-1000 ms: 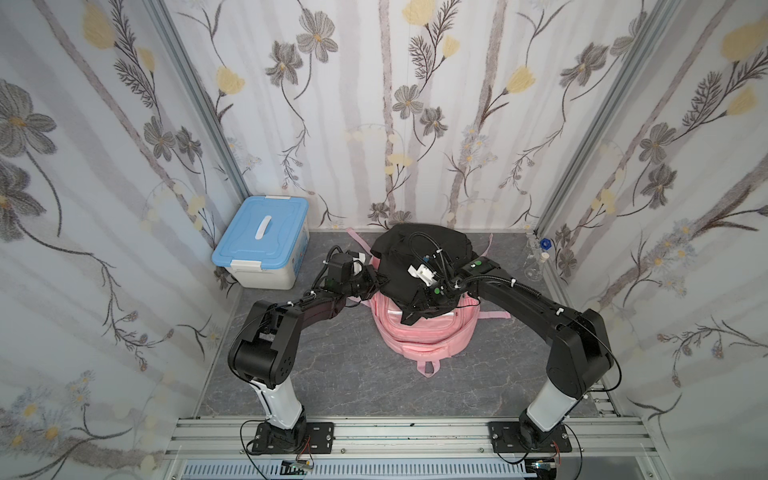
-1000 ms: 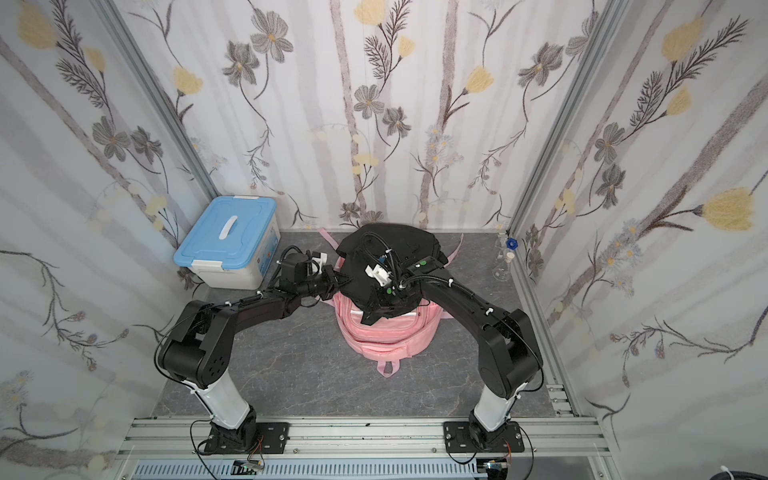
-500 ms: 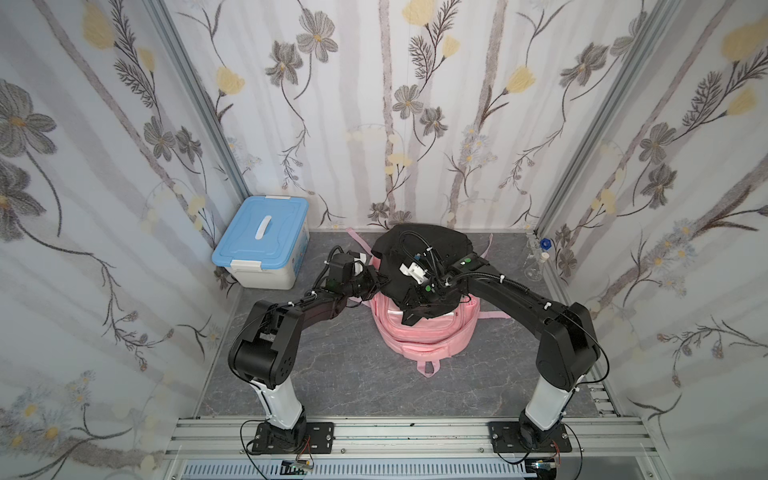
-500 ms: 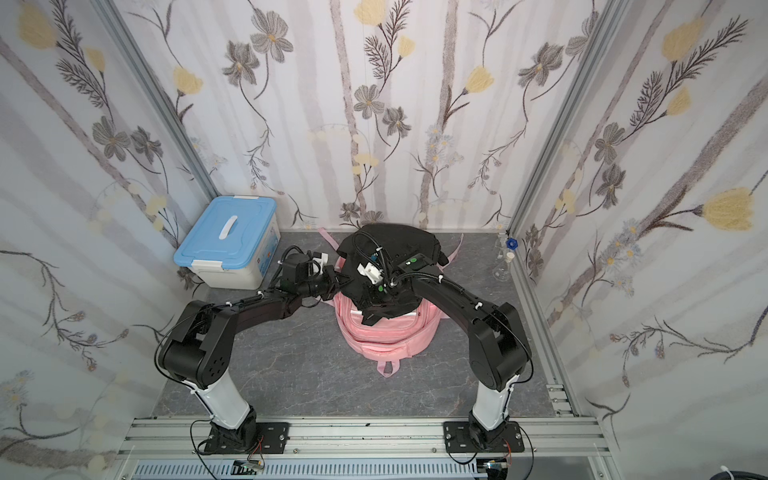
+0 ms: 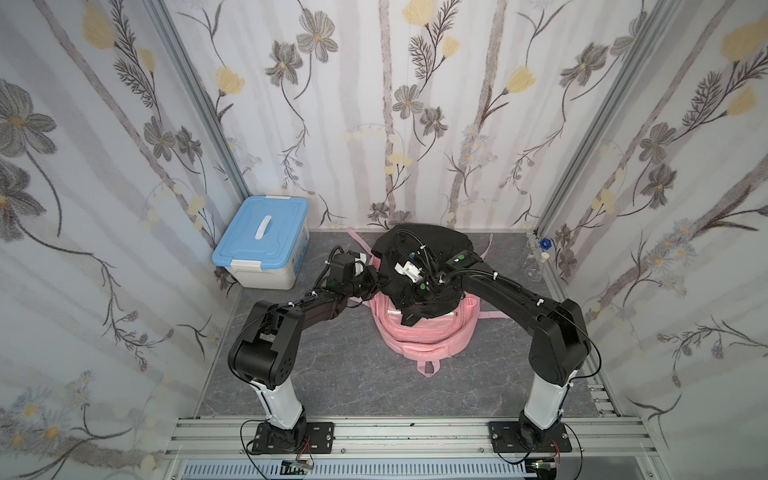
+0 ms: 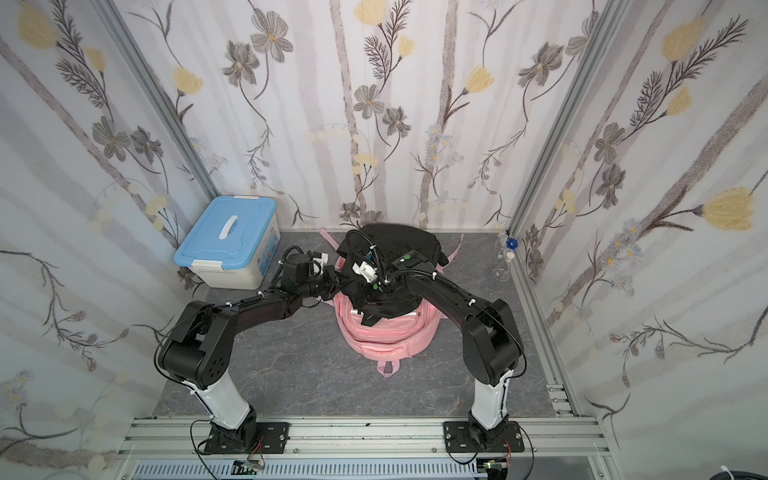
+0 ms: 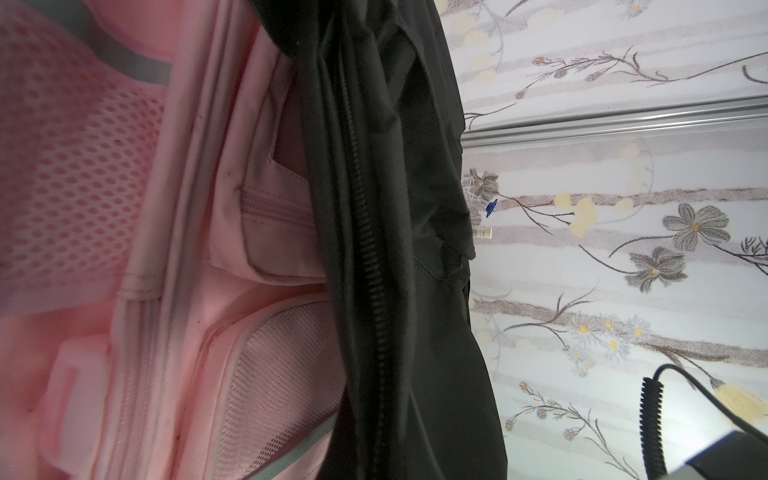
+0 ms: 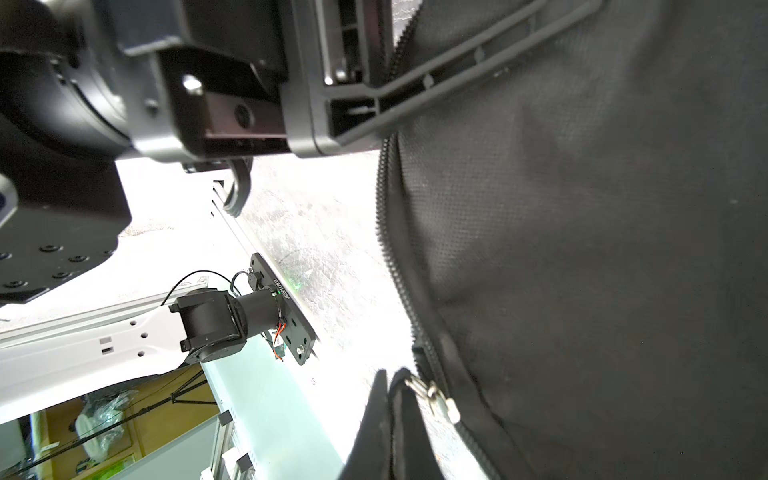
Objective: Zip up the backpack
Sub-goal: Zip the zipper on the backpack.
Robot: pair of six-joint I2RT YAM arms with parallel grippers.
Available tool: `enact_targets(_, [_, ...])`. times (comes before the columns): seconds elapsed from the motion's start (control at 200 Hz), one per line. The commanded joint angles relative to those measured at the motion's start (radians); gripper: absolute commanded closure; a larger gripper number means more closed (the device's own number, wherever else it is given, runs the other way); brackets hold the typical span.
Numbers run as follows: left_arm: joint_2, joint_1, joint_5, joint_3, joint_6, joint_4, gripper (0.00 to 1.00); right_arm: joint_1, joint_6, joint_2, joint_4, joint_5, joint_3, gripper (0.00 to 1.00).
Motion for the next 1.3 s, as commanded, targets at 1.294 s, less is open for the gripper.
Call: enact_targets(1.294, [-0.029,-0.022,0.030,-0.020,-0.013,0.034,1.00,0.078,0.153,0.040,0.243,0.126,0.022,1.00])
